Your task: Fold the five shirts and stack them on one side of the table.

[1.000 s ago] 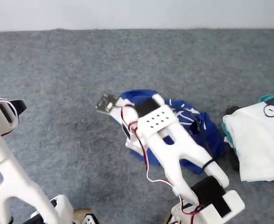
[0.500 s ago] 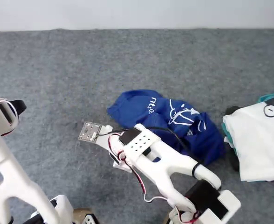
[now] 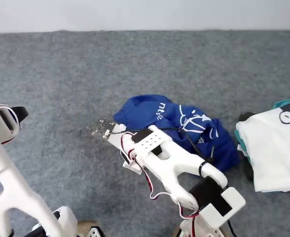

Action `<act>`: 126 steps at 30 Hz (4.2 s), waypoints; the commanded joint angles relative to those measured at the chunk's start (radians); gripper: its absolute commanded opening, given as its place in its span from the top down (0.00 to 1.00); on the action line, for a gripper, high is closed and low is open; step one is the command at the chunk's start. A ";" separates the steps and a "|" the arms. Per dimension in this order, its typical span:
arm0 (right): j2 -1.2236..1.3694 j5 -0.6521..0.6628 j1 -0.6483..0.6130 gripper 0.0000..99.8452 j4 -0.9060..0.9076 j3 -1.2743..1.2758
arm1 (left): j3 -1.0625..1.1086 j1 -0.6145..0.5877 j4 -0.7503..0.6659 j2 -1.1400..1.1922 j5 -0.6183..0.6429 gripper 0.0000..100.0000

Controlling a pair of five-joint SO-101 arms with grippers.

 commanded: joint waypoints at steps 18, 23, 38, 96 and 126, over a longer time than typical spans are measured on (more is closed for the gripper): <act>-0.452 0.097 0.389 0.99 0.507 -0.278 | 0.180 0.296 -0.143 -0.012 -0.008 0.70; -0.691 0.097 0.532 0.99 0.599 -0.322 | 0.263 0.454 -0.270 0.068 -0.008 0.70; -1.287 0.091 0.702 0.99 0.361 -0.347 | 0.176 0.752 -0.413 0.663 -0.008 0.70; -1.245 0.018 0.808 0.99 0.371 -0.250 | -0.179 1.148 -0.342 0.993 -0.109 0.99; -1.239 0.020 1.040 0.99 0.386 -0.628 | -0.363 0.585 -0.034 -0.405 -0.114 0.99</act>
